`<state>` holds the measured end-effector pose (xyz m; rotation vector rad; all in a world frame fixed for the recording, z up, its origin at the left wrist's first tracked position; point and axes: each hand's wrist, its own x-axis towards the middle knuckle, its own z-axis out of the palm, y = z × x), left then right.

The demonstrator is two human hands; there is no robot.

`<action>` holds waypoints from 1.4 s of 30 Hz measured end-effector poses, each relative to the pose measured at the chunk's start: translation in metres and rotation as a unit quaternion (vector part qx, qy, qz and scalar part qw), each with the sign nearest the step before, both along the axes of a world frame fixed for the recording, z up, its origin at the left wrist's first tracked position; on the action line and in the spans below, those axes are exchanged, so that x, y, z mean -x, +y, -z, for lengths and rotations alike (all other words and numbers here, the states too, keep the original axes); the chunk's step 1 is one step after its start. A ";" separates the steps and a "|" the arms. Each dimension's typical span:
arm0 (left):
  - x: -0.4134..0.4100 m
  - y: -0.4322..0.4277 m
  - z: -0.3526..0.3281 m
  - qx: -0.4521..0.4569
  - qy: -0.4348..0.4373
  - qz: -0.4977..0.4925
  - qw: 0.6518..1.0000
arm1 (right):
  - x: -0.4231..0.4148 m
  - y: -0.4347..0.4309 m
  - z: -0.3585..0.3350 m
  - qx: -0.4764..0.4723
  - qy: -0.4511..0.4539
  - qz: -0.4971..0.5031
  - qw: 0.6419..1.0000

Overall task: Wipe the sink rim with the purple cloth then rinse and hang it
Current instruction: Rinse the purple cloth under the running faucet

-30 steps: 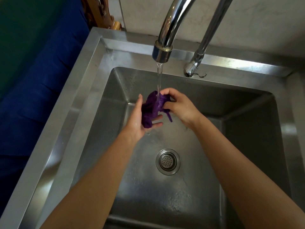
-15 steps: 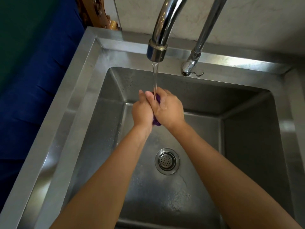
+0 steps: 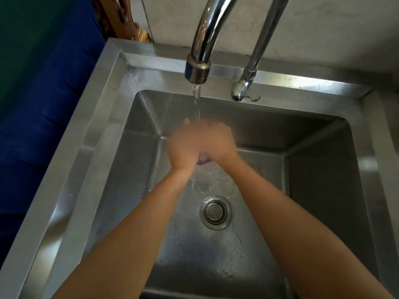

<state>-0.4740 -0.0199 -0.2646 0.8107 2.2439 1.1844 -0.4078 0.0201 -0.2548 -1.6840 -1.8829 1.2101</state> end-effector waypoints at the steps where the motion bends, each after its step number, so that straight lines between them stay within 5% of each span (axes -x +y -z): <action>1: 0.001 0.000 0.000 -0.005 0.003 0.006 1.000 | 0.001 0.002 0.001 0.031 0.002 0.006 1.000; 6: 0.006 -0.005 0.002 0.016 -0.004 0.086 0.996 | -0.002 0.014 0.005 0.205 0.032 0.017 0.978; 9: 0.013 -0.005 0.008 0.035 -0.111 0.102 0.988 | -0.013 0.018 0.012 0.263 0.090 0.039 0.960; 14: 0.016 -0.016 0.017 0.035 -0.256 0.103 0.961 | -0.027 0.017 0.018 0.243 0.238 0.055 0.939; 17: 0.019 -0.019 0.018 0.005 -0.270 0.087 0.959 | -0.036 0.016 0.020 0.255 0.305 0.036 0.917; 21: 0.023 -0.012 0.017 -0.018 -0.229 0.047 0.972 | -0.042 0.010 0.017 0.256 0.305 0.042 0.916; 27: 0.021 -0.006 0.014 -0.057 -0.350 0.005 0.935 | -0.040 -0.005 0.013 0.297 0.274 0.062 0.913; 32: 0.022 -0.007 0.014 -0.031 -0.384 -0.016 0.922 | -0.037 -0.013 0.018 0.021 0.138 -0.004 0.990; 37: 0.021 -0.019 0.019 -0.050 -0.408 0.043 0.911 | -0.037 -0.014 0.012 -0.037 0.161 0.029 0.986; 42: 0.012 -0.027 0.018 -0.072 -0.393 0.072 0.914 | -0.039 -0.011 0.016 -0.092 0.088 0.063 0.990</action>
